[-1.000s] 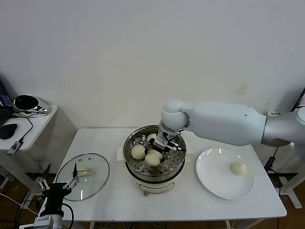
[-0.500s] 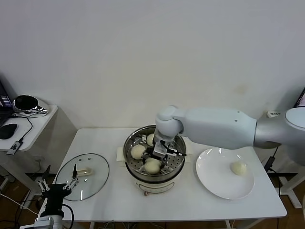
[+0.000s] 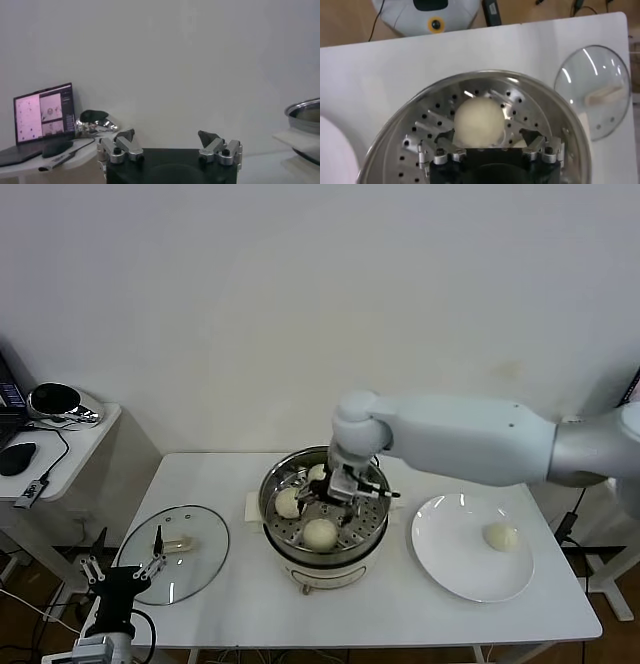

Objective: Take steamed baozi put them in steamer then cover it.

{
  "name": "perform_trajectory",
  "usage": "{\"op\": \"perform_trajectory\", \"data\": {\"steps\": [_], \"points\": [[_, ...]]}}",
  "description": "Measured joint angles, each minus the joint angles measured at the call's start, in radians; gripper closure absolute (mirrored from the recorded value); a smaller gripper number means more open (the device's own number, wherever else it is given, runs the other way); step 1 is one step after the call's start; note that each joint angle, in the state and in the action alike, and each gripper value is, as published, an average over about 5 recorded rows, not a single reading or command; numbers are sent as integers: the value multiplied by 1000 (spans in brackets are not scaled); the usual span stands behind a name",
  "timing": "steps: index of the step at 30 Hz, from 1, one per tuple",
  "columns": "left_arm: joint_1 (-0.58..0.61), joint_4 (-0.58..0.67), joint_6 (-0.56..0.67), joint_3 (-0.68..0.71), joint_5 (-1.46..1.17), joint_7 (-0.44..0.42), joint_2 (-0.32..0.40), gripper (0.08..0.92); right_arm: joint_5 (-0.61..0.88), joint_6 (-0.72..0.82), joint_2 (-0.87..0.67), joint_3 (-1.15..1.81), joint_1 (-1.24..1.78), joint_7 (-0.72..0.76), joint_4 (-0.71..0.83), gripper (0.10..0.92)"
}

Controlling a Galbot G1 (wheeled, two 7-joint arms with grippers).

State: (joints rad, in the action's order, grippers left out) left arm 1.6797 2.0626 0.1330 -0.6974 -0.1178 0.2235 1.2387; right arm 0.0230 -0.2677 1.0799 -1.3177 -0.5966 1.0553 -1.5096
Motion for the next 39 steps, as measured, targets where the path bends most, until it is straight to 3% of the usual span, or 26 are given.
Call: {"op": "perform_trajectory", "data": {"steps": [9, 17, 27, 39], "points": [[-19, -4, -4, 15, 2, -6, -19, 177, 73, 288, -205, -3, -66, -20, -87, 203], [-31, -5, -7, 39, 7, -14, -40, 177, 45, 466, -452, 36, -25, -10, -137, 203], [-34, -15, -5, 59, 13, -21, -42, 177, -70, 494, -639, 313, 304, 27, -88, 203], [-16, -10, -5, 35, 15, -23, -35, 177, -232, 418, -623, 698, 716, 56, 93, 203]]}}
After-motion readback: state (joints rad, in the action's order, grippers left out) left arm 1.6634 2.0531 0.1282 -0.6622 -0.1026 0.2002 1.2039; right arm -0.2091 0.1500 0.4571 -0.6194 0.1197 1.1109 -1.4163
